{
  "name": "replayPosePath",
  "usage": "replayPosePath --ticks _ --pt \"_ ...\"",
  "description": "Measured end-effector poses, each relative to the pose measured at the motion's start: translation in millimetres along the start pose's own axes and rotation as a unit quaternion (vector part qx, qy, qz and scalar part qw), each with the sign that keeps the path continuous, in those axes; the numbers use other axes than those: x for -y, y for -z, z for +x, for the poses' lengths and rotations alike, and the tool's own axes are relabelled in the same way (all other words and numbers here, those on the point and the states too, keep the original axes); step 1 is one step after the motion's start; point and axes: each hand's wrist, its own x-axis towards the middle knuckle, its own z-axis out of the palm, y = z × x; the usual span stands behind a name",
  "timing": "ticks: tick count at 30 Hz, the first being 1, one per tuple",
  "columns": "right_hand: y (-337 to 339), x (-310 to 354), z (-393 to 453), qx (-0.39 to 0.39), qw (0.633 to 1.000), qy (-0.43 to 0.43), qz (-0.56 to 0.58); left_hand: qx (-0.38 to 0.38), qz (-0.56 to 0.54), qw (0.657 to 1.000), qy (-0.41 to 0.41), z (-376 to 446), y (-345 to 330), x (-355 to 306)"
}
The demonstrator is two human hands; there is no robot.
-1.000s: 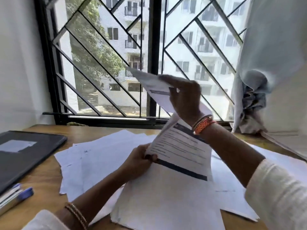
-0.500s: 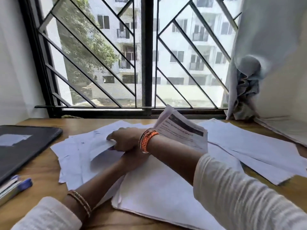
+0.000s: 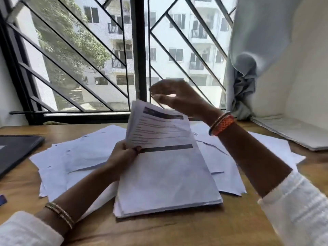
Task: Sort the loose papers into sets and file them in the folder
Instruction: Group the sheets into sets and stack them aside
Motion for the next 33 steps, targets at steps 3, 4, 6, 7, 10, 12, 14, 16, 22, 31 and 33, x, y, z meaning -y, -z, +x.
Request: replayPosePath --ticks 3,4,6,7,10,12,14,16,22,31,33 --pt "34.3 -21.8 -26.9 -0.036 0.998 -0.056 -0.023 -0.066 -0.032 0.997 0.0 4.0 2.7 -5.0" --pt "45.8 -35.2 -40.7 -0.037 0.992 -0.087 -0.086 -0.084 -0.017 0.996 -0.016 6.0 4.6 -7.5" --pt "53.3 -71.2 -67.8 0.021 0.963 -0.187 -0.195 -0.121 0.019 0.991 -0.047 10.7 6.6 -9.1" --pt "51.2 -88.0 -78.2 0.056 0.944 -0.242 -0.218 -0.13 0.025 0.989 -0.059 12.5 7.3 -9.0" --pt "39.2 -127.0 -99.5 0.123 0.904 -0.322 -0.254 -0.124 0.035 0.989 -0.067 13.5 10.1 -3.0" --pt "34.3 -135.2 -104.3 0.127 0.886 -0.304 -0.326 -0.113 0.047 0.991 -0.044 15.6 12.2 7.5" --pt "31.9 -138.3 -105.4 0.103 0.882 -0.279 -0.366 -0.109 0.069 0.991 -0.02 19.1 15.8 16.4" --pt "29.5 -140.7 -104.5 0.083 0.883 -0.265 -0.378 -0.111 0.098 0.989 -0.015 22.2 18.6 20.4" --pt "18.6 -126.7 -103.2 0.039 0.852 -0.232 -0.468 -0.132 0.136 0.982 -0.002 26.5 19.4 22.8" --pt "13.5 -106.0 -100.7 0.019 0.847 -0.224 -0.481 -0.129 0.132 0.983 -0.002 29.5 21.8 27.1" --pt "13.2 -101.9 -99.9 0.023 0.835 -0.249 -0.49 -0.13 0.135 0.982 -0.004 28.0 21.4 25.6"
